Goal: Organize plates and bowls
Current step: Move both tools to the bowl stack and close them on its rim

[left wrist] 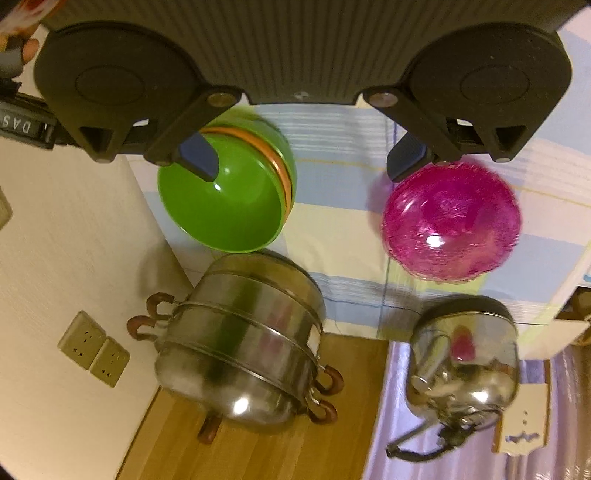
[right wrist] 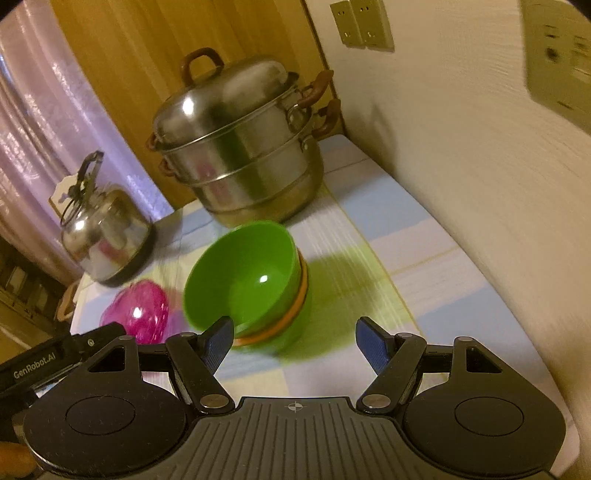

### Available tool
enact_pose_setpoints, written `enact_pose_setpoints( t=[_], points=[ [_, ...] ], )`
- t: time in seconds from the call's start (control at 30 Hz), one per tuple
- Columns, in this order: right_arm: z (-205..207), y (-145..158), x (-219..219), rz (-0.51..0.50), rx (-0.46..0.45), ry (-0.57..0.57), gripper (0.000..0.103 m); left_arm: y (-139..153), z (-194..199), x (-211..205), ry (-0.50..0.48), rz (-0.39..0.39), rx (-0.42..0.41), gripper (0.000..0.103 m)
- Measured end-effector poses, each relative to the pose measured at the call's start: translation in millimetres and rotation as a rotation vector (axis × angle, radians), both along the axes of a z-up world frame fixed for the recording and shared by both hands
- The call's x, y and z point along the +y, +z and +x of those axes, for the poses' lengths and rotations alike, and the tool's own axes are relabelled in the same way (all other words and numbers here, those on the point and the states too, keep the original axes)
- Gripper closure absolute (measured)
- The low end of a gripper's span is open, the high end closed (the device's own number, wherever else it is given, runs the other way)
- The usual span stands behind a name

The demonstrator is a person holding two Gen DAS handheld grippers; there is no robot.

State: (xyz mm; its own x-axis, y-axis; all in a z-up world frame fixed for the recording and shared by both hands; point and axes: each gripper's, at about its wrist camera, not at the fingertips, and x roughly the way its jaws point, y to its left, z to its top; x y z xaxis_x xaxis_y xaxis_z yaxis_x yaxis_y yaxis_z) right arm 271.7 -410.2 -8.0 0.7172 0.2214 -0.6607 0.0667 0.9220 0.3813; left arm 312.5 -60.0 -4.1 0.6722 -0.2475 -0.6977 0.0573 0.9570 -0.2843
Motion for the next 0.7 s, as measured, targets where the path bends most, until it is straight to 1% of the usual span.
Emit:
enact_pose_setpoints(
  t=[0.1, 0.27, 0.37, 0.5, 0.53, 0.63, 0.7],
  points=[
    [28, -5, -2, 0.035, 0.032, 0.014, 0.030, -5, 25, -3, -0.017, -0.006, 0.040, 0.006],
    [67, -15, -2, 0.037, 0.079, 0.028, 0.030, -19, 62, -12, -0.063, -0.016, 0.112, 0.009],
    [85, -20, 2, 0.024, 0.106, 0.044, 0.030, -29, 77, -17, -0.089, -0.015, 0.142, 0.015],
    [104, -30, 10, 0.012, 0.142, 0.069, 0.031, -43, 91, -22, -0.112, -0.023, 0.186, 0.027],
    [107, -33, 11, 0.012, 0.152, 0.074, 0.031, -46, 95, -23, -0.117, -0.025, 0.197, 0.029],
    [115, -43, 12, 0.013, 0.179, 0.074, 0.031, -54, 101, -26, -0.131, -0.017, 0.215, 0.030],
    [120, -50, 12, 0.019, 0.195, 0.072, 0.031, -58, 106, -27, -0.135, -0.020, 0.223, 0.034]
  ],
)
